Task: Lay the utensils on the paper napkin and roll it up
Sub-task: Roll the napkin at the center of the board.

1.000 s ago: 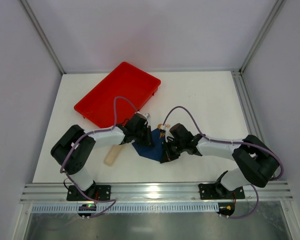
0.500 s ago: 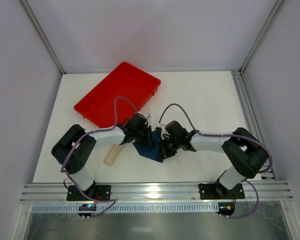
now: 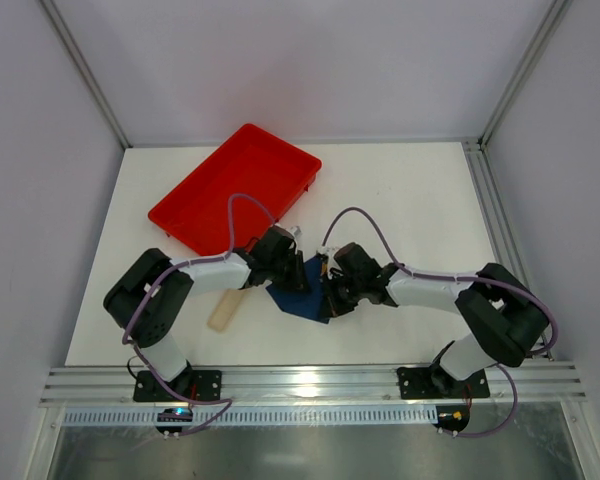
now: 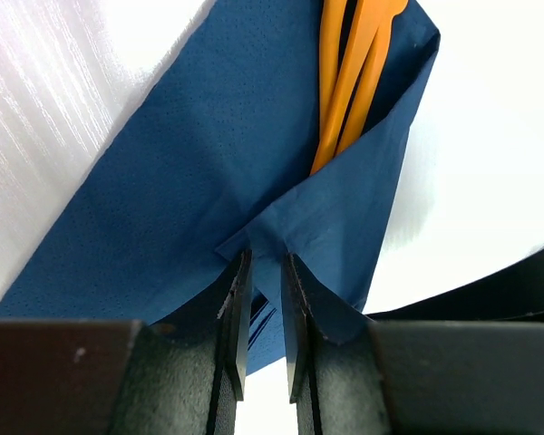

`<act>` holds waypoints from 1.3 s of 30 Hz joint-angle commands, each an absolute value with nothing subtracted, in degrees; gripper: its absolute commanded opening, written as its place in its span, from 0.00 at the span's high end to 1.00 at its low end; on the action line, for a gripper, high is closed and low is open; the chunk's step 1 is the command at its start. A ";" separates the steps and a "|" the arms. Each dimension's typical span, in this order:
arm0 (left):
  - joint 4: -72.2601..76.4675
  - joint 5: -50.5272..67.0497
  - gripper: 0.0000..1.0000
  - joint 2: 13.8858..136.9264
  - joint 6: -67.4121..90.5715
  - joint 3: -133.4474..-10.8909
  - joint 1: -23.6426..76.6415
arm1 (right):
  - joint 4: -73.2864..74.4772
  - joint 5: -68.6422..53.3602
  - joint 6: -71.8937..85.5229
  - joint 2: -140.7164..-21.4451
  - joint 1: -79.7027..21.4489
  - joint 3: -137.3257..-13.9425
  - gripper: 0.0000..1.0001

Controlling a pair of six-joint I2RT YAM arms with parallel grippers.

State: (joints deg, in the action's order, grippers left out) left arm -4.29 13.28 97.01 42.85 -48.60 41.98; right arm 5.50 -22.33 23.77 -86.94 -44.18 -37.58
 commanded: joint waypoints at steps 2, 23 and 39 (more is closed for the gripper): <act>-3.08 13.97 0.76 97.74 45.34 -47.11 42.19 | 8.43 -16.80 23.12 -84.29 -44.38 -35.78 0.95; 3.78 12.48 0.74 97.91 54.75 -43.51 43.42 | 18.02 3.77 26.54 -88.66 -44.38 -55.54 0.96; 2.99 11.16 0.75 97.38 56.07 -43.07 43.51 | 19.60 5.45 25.49 -96.06 -44.38 -57.39 0.96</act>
